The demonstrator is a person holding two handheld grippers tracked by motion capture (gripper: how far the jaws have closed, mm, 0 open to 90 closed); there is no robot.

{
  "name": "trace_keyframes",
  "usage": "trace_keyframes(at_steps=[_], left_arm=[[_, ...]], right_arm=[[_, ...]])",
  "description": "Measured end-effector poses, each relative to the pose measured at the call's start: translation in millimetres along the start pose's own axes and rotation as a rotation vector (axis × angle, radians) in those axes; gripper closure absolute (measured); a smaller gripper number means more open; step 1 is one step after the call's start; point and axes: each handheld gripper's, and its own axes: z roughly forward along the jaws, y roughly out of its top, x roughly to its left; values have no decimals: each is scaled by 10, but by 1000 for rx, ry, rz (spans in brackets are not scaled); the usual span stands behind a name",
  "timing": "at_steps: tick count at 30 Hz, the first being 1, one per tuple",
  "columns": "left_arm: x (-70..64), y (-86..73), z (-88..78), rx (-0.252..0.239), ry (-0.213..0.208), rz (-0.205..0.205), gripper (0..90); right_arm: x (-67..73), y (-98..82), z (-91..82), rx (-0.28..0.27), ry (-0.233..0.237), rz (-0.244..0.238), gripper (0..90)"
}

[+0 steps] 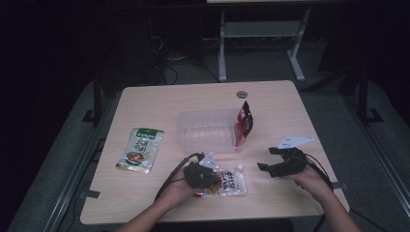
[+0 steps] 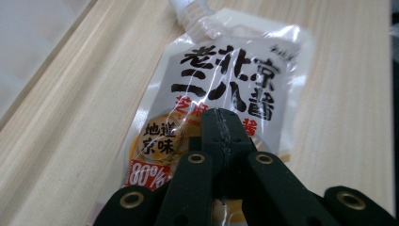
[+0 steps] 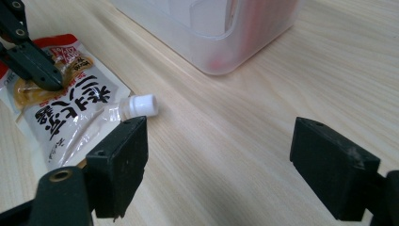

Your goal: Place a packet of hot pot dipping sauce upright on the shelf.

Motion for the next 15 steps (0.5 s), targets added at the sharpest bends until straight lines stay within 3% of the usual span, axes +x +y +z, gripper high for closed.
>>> trace_keyframes(at_steps=[5,15], left_arm=[[40,48,43,46,-6,-10,900],[46,29,42,30,-12,-40,900]], right_arm=[[30,15,-7,6,-12,4,167],[237,146,-81,3,-24,53,106]])
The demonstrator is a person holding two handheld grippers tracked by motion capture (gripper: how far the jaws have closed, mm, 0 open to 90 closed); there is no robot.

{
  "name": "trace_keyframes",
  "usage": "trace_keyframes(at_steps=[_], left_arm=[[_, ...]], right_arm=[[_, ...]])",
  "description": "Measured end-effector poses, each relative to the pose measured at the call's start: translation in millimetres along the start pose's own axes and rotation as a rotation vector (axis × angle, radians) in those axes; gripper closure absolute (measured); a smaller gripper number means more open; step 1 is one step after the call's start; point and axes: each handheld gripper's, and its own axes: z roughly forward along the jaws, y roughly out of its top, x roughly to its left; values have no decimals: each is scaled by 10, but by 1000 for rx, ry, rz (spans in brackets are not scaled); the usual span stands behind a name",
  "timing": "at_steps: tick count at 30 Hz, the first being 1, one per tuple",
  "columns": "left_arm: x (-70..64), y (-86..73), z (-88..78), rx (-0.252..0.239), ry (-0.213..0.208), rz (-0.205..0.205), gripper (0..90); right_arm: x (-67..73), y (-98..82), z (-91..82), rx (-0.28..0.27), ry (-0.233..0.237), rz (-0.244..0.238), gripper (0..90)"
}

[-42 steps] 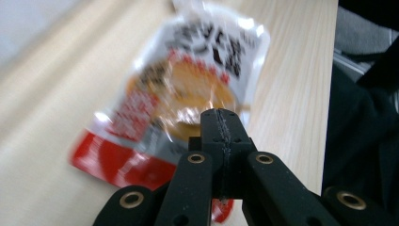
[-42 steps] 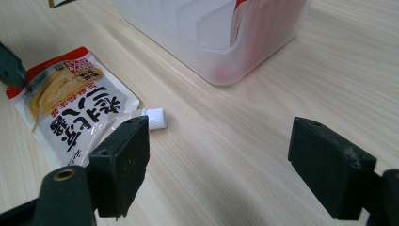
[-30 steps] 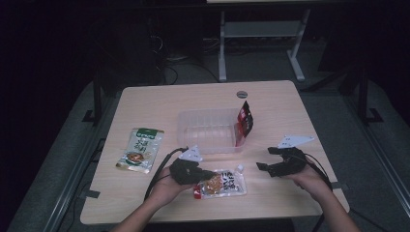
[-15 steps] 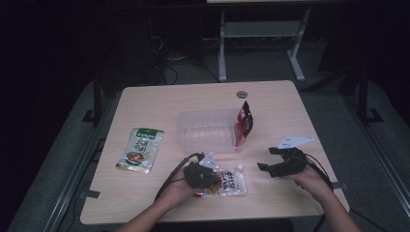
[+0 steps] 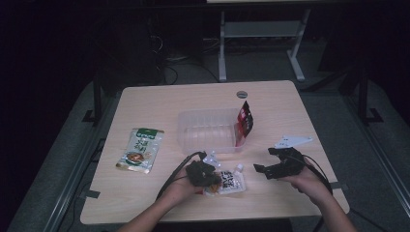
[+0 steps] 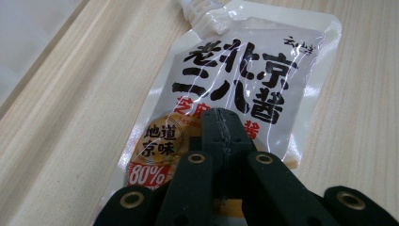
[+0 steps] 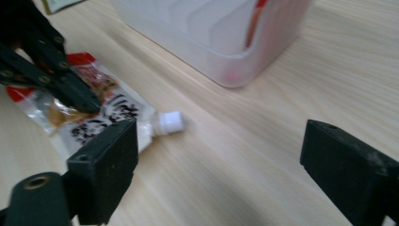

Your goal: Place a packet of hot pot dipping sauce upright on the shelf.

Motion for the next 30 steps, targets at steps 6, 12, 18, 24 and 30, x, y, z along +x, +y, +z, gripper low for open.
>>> trace_keyframes(at_steps=[6,12,18,24,30], left_arm=[[0,-5,-2,-2,-1,1,900],[11,-9,-3,-2,-7,-4,899],[24,-14,-8,1,-18,-9,899],[24,-17,-4,-8,-22,-21,899],[26,-20,-3,-13,-23,-24,899]], right_arm=[[180,-63,4,1,-25,7,111],[232,-143,-24,16,-55,-7,132],[273,-219,-32,73,-35,-12,166],[277,-254,51,192,77,40,352],[320,-205,154,252,145,40,429]])
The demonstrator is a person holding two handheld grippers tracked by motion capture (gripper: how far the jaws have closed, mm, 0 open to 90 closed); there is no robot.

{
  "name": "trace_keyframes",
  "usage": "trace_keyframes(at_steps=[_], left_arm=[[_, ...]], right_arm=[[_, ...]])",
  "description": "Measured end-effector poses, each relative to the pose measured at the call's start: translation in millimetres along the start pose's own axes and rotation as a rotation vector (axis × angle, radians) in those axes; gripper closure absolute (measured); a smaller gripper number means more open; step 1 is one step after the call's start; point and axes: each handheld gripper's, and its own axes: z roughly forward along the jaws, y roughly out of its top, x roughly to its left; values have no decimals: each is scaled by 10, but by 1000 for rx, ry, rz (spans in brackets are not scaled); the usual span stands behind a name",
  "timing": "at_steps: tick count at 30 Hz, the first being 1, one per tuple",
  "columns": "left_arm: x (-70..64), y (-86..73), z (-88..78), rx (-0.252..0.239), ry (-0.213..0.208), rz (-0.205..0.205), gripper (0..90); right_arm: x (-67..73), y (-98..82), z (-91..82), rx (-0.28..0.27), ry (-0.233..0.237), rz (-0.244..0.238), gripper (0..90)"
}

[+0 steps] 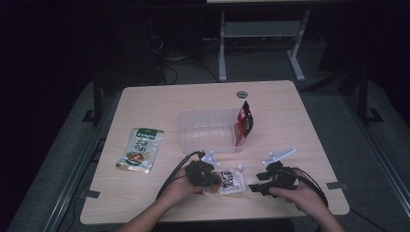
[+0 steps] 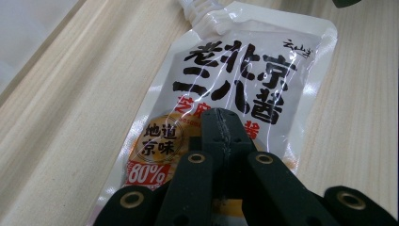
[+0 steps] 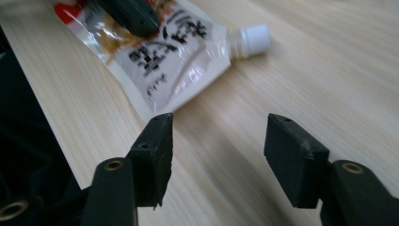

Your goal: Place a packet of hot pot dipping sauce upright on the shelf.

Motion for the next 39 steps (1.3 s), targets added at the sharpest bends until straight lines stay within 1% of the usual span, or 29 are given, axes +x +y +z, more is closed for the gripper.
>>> trace_keyframes(at_steps=[1,3,5,6,8,10,13,14,15,18,20,22,25,26,27,32,34,36,39], left_arm=[[0,0,0,0,0,0,899],[-1,0,1,-1,0,0,900],[-1,-2,1,-3,0,0,899],[-2,-3,1,-3,1,0,900],[-5,-6,1,-6,3,-1,899],[-1,-8,-3,-1,5,9,900],[1,-7,-8,7,7,20,899],[3,-7,-10,10,6,23,899],[2,-7,-10,10,7,23,900],[3,-8,-12,10,7,22,900],[-2,-12,-9,4,8,14,900],[-5,-14,-8,3,10,17,899],[-11,-13,-9,5,12,17,900],[-11,-13,-9,4,13,17,899],[-10,-17,-5,-3,12,16,900],[-7,-21,-4,-7,10,14,900],[-9,-21,-4,-8,11,14,900],[-10,-21,-2,-11,11,13,900],[-16,-22,4,-20,11,2,899]], right_arm=[[7,16,5,-12,4,-6,437],[18,50,17,-33,24,-3,448],[22,82,44,-38,34,2,454],[28,96,66,-37,39,18,456],[24,125,114,-28,50,17,460],[18,154,161,-26,67,30,459],[10,178,209,-21,80,42,452],[11,180,229,-14,87,40,450],[13,181,239,-7,87,43,448],[14,178,276,4,111,47,454],[18,180,302,1,124,48,459],[30,184,323,-1,134,58,465],[33,181,362,10,160,55,456],[37,175,366,15,177,75,460],[35,171,373,6,188,78,469],[47,190,417,-8,202,77,504],[61,191,448,-26,212,84,528],[87,193,472,-38,211,69,545],[97,208,509,-45,233,63,558]])
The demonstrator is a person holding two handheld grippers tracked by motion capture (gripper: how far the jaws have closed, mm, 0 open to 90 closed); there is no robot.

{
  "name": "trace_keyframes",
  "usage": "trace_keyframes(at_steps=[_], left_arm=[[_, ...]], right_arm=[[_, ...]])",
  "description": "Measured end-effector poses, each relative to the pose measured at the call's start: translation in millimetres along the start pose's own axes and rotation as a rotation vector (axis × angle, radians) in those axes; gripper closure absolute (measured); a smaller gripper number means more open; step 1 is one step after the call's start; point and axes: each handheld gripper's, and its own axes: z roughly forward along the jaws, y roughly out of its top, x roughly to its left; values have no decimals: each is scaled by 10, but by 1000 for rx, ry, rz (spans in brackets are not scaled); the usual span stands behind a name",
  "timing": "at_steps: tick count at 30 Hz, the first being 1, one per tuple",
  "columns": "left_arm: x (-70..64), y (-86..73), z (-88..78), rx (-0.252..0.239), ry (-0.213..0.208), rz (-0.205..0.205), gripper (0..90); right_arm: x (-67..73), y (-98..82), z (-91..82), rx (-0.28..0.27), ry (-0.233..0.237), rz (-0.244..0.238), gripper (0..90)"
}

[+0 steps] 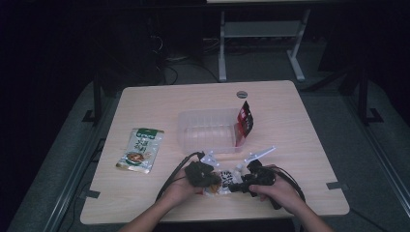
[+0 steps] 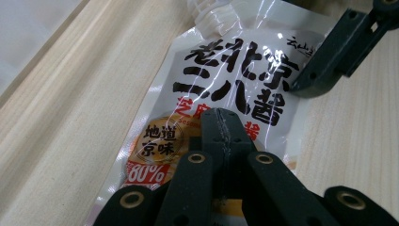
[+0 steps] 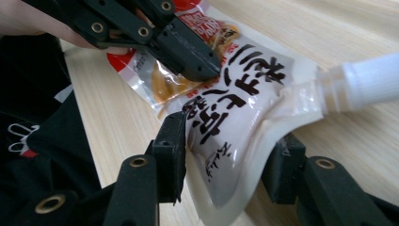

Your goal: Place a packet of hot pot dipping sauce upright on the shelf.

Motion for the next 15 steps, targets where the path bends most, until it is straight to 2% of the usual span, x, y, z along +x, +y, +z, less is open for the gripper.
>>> trace_keyframes(at_steps=[3,6,8,13,15], left_arm=[[-1,-1,-2,1,2,5,900],[-3,-4,-1,-1,0,1,900],[3,-7,0,-5,-2,0,899],[3,-10,-2,-6,-1,-5,899],[2,-12,-3,-6,-6,-15,899]], right_arm=[[-2,26,24,13,18,-17,582],[-12,43,34,26,15,-22,647],[-11,50,27,40,9,-43,692],[-47,156,38,117,13,-72,758],[-76,172,39,113,30,-71,768]])
